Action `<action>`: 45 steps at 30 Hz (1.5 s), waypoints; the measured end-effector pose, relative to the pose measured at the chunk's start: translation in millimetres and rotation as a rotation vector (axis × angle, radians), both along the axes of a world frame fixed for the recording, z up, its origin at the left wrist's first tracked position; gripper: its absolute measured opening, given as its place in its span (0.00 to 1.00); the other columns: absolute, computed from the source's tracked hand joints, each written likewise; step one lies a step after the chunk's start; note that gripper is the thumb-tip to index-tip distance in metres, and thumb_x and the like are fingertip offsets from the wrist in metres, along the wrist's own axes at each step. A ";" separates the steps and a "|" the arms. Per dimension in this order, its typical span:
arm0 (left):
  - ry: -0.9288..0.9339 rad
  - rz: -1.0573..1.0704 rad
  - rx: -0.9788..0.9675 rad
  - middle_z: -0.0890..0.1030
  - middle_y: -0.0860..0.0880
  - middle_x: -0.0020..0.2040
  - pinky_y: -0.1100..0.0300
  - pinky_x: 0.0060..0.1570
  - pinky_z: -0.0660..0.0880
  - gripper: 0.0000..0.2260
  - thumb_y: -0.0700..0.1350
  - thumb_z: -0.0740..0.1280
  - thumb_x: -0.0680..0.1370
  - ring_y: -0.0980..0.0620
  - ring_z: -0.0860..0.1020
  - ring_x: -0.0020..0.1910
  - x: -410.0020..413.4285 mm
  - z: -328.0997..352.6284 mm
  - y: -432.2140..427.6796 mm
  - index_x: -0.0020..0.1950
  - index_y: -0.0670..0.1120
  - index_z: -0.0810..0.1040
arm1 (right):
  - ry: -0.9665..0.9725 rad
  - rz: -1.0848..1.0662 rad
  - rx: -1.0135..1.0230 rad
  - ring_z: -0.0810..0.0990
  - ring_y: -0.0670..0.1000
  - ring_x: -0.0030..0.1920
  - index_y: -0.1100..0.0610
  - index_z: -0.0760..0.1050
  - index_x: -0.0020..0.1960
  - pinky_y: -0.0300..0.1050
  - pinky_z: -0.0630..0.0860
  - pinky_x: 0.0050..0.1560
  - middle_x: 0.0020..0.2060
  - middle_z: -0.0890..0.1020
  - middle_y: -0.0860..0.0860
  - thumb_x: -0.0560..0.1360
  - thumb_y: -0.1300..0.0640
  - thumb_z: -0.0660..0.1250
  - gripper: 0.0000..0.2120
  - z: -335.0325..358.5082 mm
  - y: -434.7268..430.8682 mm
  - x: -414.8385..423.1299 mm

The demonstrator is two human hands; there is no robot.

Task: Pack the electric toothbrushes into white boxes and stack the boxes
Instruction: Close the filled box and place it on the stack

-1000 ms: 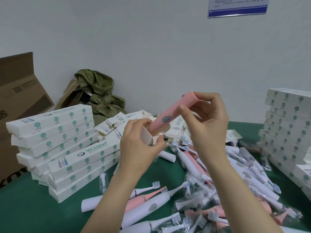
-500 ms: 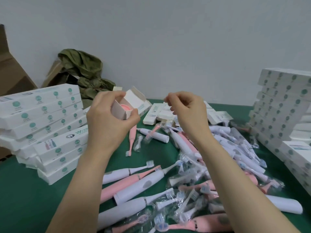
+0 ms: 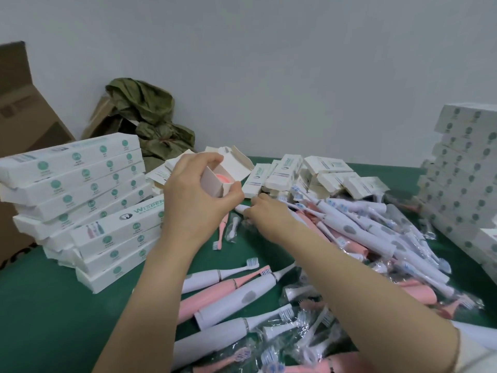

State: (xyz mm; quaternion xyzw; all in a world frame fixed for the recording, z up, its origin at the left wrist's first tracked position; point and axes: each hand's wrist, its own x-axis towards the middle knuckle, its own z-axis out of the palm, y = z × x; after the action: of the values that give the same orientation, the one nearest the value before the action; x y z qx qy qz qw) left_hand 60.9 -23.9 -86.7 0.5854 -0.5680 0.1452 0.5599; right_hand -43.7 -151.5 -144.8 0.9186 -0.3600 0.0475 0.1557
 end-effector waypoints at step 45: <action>-0.093 -0.092 0.051 0.78 0.45 0.52 0.75 0.51 0.62 0.23 0.51 0.66 0.67 0.53 0.72 0.51 -31.9 -16.9 -6.0 0.59 0.41 0.77 | -1.413 0.117 0.275 0.80 0.44 0.40 0.55 0.78 0.48 0.38 0.75 0.45 0.39 0.83 0.47 0.74 0.60 0.68 0.03 58.6 100.4 -30.1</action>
State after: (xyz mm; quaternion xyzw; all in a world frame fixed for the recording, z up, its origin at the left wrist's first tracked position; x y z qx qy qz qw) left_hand 29.0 -29.9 -103.6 0.5653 -0.6234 0.1318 0.5239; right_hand -73.8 -51.2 -86.3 0.6976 -0.3277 0.5927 -0.2340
